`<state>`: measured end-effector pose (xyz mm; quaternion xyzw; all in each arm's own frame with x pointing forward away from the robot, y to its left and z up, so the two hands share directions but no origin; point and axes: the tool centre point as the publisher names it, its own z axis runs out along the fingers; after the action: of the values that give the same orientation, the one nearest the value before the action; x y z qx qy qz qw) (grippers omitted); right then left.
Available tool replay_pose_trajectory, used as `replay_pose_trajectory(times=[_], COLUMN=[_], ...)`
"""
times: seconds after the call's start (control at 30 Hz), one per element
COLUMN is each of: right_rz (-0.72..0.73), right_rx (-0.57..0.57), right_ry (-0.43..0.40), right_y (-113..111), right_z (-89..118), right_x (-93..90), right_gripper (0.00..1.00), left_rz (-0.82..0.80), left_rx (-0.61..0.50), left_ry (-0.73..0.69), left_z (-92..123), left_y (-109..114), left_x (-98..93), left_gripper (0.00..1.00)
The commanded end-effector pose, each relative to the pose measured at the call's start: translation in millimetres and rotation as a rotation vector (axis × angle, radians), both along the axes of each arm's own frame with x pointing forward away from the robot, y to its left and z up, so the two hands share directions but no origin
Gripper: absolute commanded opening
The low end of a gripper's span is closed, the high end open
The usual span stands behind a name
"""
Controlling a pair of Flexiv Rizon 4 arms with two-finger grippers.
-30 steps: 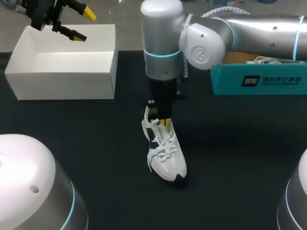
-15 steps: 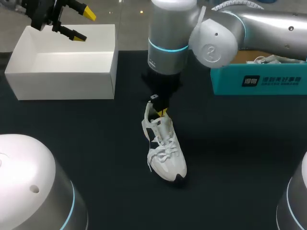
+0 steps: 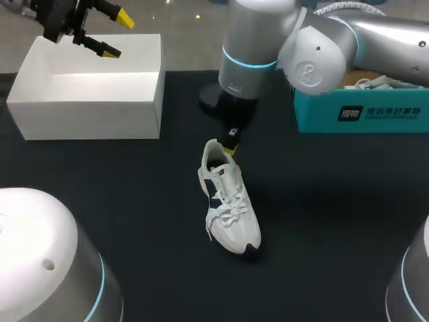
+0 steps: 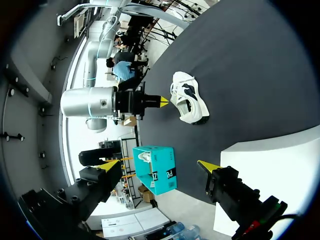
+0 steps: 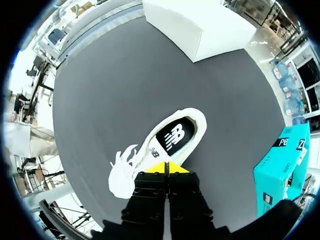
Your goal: Take the shoe out of the shoebox, open the shoe tongue, remove and reinsert the insole, then place the shoe into the shoebox
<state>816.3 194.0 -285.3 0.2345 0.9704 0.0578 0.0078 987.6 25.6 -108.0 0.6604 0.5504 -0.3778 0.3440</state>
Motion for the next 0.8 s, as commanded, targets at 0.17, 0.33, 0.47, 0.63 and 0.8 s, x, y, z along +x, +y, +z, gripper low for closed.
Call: replay_pose_trajectory(times=[0.17,0.33,0.47,0.63,0.8], right_rz=[0.426,0.461,0.481,0.513,0.522], right_rx=[-0.251,-0.244,-0.212,-0.176,-0.155], right_ry=[-0.101,-0.154,-0.186,-0.203,-0.204], right_y=[19,29,32,33,30], right_z=[2,0,-1,-10,-20], right_x=[24.5,39.3,47.5,54.7,60.0], right_gripper=[0.00,0.42,0.68,0.91,0.90], left_rz=[-0.001,-0.001,-0.001,-0.001,-0.001], left_rx=[0.003,0.003,0.003,0.003,0.003], left_ry=[-0.001,-0.001,-0.001,-0.001,-0.001], left_z=[0,0,0,0,0], left_y=[0,0,0,0,0], left_x=[-0.1,-0.1,-0.1,-0.1,-0.1], left_gripper=[1.00,1.00,1.00,1.00,1.00])
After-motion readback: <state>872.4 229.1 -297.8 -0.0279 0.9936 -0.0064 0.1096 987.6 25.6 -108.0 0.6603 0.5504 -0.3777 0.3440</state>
